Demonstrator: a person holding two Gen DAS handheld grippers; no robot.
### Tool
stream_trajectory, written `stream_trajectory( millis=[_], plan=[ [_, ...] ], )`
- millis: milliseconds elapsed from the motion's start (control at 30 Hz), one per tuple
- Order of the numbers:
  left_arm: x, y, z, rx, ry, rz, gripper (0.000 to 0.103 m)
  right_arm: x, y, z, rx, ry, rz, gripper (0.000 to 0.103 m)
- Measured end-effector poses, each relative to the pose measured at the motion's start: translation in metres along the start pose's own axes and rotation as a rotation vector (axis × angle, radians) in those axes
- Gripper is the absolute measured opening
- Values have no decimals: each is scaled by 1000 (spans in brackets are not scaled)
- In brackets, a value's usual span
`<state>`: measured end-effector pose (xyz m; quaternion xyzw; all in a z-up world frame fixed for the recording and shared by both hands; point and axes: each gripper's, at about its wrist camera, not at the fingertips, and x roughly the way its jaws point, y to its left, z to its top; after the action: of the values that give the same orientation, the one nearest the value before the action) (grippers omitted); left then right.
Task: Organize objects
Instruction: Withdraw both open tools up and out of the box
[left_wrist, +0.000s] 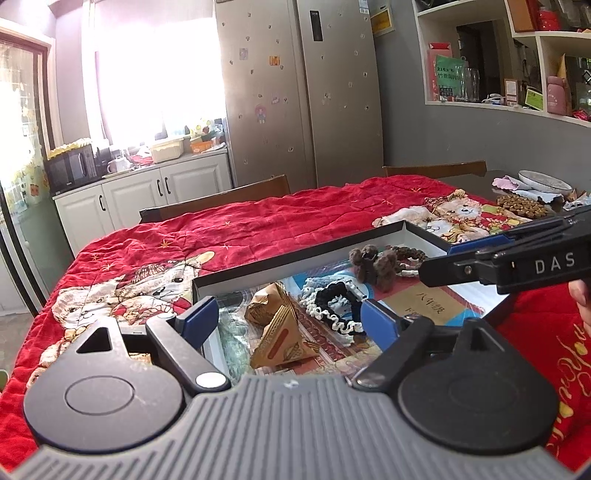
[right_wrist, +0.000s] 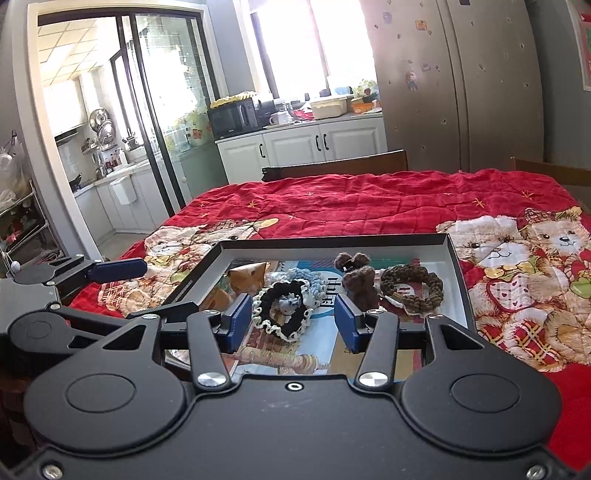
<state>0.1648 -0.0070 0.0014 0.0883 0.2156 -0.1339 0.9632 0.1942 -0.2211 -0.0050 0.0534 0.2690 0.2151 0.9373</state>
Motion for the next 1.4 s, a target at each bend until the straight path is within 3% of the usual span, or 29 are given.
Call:
stream_trajectory(
  millis=[800, 1400],
  plan=[
    [-45, -17, 2, 48, -36, -1, 95, -71, 8, -13, -9, -66, 37, 51],
    [-73, -25, -7, 53, -57, -6, 101, -105, 16, -37, -84, -47, -16, 53]
  ],
)
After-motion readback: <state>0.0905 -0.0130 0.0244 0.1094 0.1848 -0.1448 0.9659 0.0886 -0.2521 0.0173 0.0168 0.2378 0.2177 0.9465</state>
